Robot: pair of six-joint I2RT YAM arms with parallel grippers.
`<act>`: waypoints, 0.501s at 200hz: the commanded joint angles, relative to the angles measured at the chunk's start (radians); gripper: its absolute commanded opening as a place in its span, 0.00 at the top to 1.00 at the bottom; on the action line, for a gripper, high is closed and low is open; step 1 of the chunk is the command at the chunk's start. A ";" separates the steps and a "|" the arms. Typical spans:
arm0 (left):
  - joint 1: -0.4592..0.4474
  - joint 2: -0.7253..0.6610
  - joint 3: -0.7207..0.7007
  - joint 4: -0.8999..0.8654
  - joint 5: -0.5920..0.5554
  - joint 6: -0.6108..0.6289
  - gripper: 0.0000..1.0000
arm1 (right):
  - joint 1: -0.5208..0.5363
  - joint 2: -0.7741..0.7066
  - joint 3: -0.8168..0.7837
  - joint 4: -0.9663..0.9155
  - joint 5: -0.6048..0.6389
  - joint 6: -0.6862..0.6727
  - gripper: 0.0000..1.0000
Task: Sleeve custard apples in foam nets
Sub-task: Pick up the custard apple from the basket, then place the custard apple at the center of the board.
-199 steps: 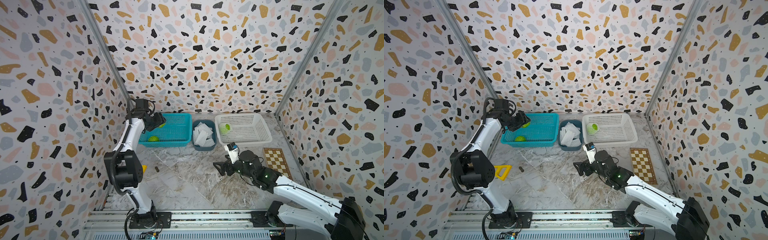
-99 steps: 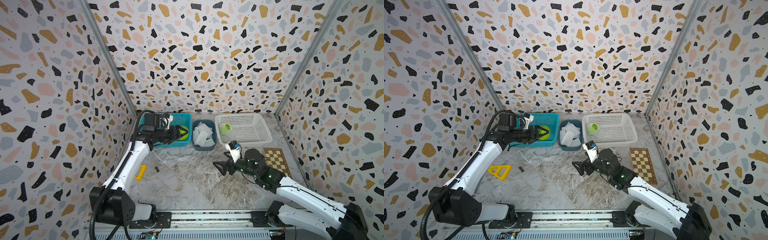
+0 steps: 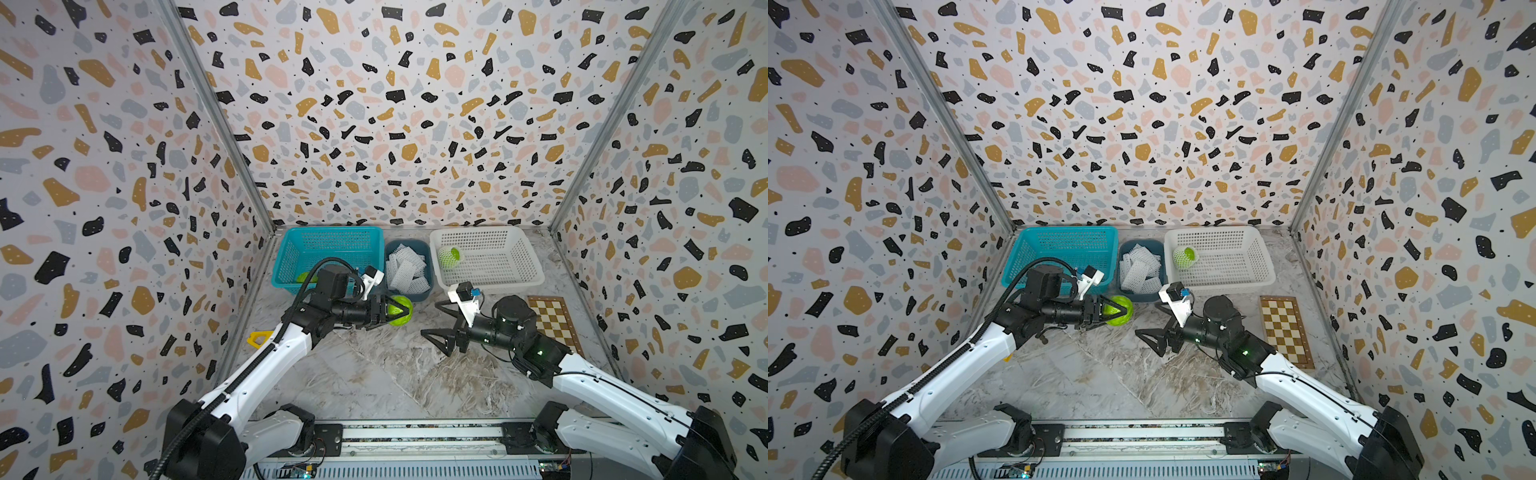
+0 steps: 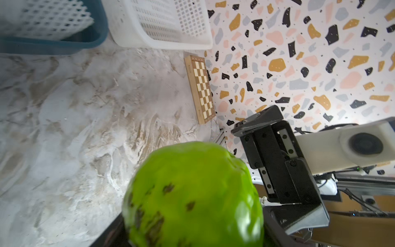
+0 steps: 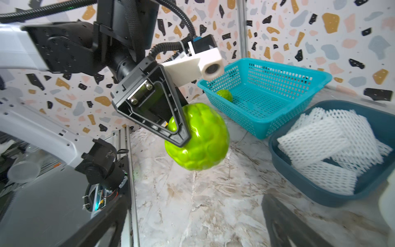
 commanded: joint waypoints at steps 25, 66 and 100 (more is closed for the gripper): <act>-0.056 -0.041 -0.025 0.150 0.091 -0.075 0.37 | 0.058 0.028 0.003 0.083 -0.057 -0.038 0.00; -0.123 -0.032 -0.002 0.119 0.120 -0.052 0.37 | 0.096 0.052 0.022 0.088 -0.033 -0.067 0.00; -0.163 -0.026 0.001 0.121 0.109 -0.051 0.37 | 0.114 0.070 0.035 0.089 -0.003 -0.075 0.00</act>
